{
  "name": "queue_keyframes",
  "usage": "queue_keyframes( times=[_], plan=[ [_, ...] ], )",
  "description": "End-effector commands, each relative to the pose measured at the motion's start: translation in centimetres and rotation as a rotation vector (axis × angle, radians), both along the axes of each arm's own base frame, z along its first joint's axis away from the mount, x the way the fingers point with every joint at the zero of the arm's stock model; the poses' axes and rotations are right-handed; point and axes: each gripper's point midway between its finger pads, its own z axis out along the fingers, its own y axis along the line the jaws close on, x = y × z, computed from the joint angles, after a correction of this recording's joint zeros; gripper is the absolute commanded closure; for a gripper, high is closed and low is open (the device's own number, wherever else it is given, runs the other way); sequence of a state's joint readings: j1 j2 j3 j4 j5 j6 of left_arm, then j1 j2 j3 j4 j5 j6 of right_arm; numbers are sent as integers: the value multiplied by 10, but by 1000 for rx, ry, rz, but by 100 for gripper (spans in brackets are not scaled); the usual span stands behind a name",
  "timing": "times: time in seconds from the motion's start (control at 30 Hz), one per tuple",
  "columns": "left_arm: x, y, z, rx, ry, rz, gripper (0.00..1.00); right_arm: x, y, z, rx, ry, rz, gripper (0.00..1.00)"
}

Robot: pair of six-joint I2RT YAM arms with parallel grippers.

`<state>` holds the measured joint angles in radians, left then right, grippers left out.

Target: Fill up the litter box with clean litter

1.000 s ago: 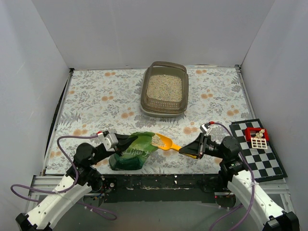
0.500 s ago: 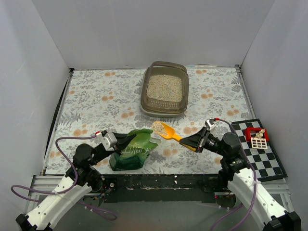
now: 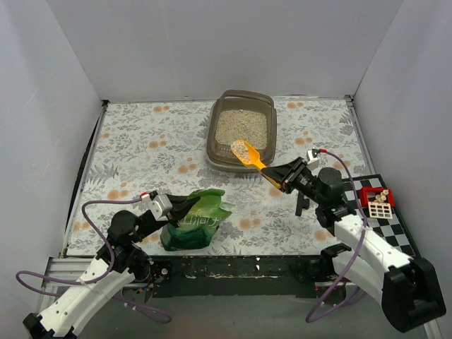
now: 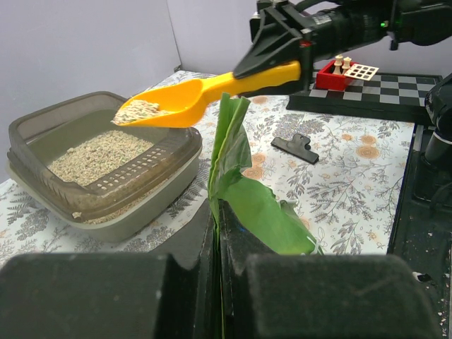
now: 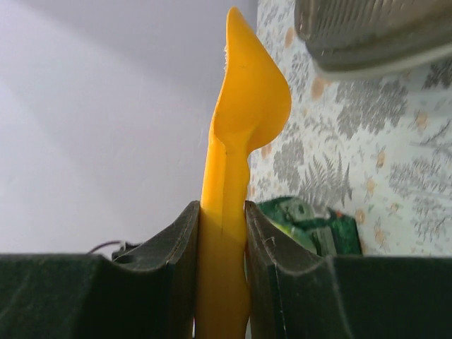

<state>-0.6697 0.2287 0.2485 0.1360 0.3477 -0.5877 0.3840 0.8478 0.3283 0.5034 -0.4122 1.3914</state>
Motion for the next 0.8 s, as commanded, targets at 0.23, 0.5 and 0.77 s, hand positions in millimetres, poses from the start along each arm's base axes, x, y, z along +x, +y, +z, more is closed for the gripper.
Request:
queue_keyframes(
  times=[0.23, 0.5, 0.77],
  plan=[
    [5, 2, 6, -27, -19, 26, 100, 139, -5, 16, -284, -207, -254, 99],
    [7, 3, 6, -25, -16, 41, 100, 209, -21, -10, -800, -160, -260, 99],
    [8, 2, 3, -18, -10, 39, 100, 232, -23, -19, -1191, -230, -199, 99]
  ],
)
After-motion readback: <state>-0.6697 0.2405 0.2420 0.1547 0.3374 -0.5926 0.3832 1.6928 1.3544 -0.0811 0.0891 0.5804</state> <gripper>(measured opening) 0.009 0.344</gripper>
